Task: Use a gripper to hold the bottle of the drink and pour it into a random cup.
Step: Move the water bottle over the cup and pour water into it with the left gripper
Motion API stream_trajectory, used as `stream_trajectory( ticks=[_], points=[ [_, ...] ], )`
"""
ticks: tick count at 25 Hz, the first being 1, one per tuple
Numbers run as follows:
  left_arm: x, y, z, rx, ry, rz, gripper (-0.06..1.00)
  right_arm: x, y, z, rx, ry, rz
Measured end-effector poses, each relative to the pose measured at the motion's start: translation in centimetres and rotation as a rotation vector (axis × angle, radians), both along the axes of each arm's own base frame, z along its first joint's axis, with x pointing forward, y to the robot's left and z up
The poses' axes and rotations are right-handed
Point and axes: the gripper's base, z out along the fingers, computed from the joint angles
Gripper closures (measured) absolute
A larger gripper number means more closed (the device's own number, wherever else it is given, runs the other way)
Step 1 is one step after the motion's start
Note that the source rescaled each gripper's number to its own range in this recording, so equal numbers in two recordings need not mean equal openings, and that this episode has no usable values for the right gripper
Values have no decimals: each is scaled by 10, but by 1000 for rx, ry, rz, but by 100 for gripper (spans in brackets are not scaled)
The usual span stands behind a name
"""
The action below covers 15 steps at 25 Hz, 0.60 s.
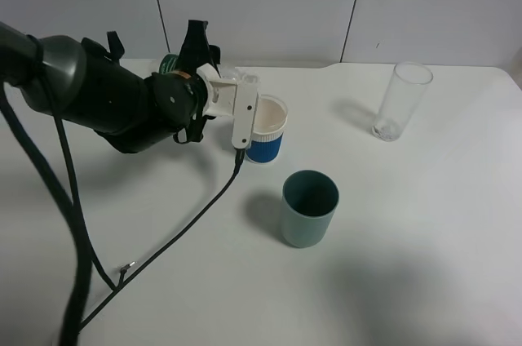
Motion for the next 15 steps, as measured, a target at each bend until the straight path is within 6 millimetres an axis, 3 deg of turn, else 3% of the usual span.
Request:
stream_trajectory(
  ticks=[15],
  points=[
    [-2,-3,-1,36,-5,-9,94,0,0,0,0,0,0]
  ],
)
